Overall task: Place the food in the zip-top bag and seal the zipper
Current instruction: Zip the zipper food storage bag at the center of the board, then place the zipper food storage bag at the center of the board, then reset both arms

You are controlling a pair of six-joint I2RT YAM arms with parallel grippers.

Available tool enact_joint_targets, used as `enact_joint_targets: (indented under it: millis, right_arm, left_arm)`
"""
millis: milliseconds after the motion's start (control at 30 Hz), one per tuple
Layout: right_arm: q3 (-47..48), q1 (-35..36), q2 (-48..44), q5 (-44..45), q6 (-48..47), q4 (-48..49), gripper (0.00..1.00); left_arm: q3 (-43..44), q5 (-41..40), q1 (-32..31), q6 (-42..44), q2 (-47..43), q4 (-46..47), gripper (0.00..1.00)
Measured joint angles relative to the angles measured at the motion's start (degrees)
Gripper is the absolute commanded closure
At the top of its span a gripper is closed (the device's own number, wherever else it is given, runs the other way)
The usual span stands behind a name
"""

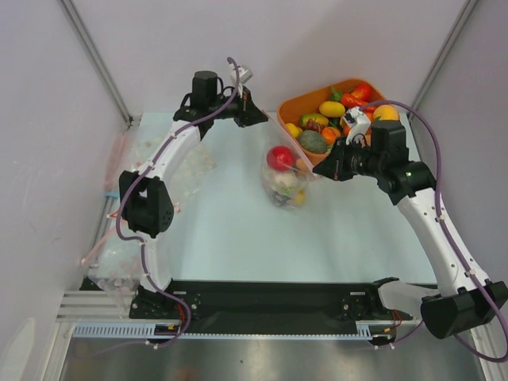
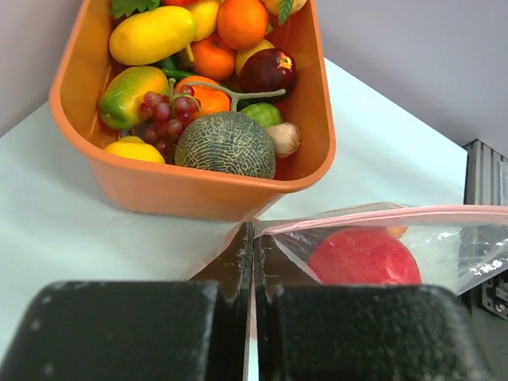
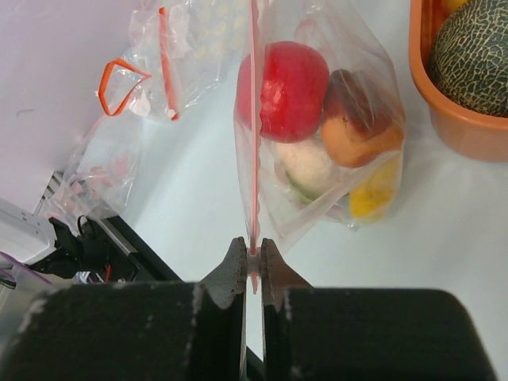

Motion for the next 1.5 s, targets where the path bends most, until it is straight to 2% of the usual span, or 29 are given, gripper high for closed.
enact_joint_targets:
  millis: [433,700,767,800,833,867,933,967,1000,1100,1167,1233,1400,1500]
  right_arm:
    - [-2.0,-1.9,-1.7,0.5,-0.1,0.9,1.00]
    - [-2.3,-4.0,1.6,1.9,1.8,4.4,0.98]
    - [-2.1,-5.1,3.6,2.6,2.4,5.2,0.85]
    - [-2.0,-5.7,4.6,3.0,3.0,5.9,0.76]
    - [-2.0,-6.1,5.4,3.4,3.3,6.1,0.61]
    - [-2.0,-6.5,6.2,3.8,3.8,6.1,0.57]
    - [-1.8,-7.0,7.1,4.8,4.0,6.1,0.46]
    - [-1.7,-7.2,7.2,5.2,4.3,6.2,0.44]
    - [-1.6,-7.2,7.2,5.6,4.3,6.2,0.42]
    - [-0.6,-7.2,7.2,6.6,4.8,6.9,0.31]
    - [0.0,-7.2,7.0,7.6,5.6,7.6,0.14]
    - [0.5,-7.2,6.5,9.3,6.3,8.2,0.00]
    - [2.4,-7.3,3.6,16.2,10.0,8.9,0.01]
    - [3.7,-7.6,2.7,19.3,13.2,8.9,0.00]
  left_arm:
    - [0.2,-0.3,-0.2,-0.1,-0.3,-1.7,1.00]
    - [1.0,-5.0,-0.3,-1.6,-0.3,-0.5,0.98]
    - [1.7,-6.8,-0.3,-2.1,-0.3,-0.5,0.92]
    - [2.1,-7.7,-0.3,-2.2,-0.3,-0.4,0.82]
    - [2.4,-9.0,-0.3,-2.3,-0.3,0.0,0.77]
    - [2.5,-10.5,-0.2,-2.5,-0.3,0.5,0.58]
    - [2.7,-12.8,0.1,-2.6,-0.4,1.7,0.36]
    - [2.6,-13.9,0.3,-3.0,-0.4,2.0,0.21]
    - [2.6,-15.1,0.5,-3.2,-0.6,2.3,0.17]
    - [0.3,-18.5,0.8,-4.3,-2.4,3.4,0.10]
    - [-2.1,-20.6,0.8,-4.9,-4.5,4.3,0.02]
    - [-4.6,-22.9,0.9,-5.9,-7.1,5.4,0.00]
    - [-11.4,-28.0,1.3,-12.0,-15.1,9.6,0.00]
    - [-20.2,-31.4,1.9,-19.2,-21.7,13.0,0.00]
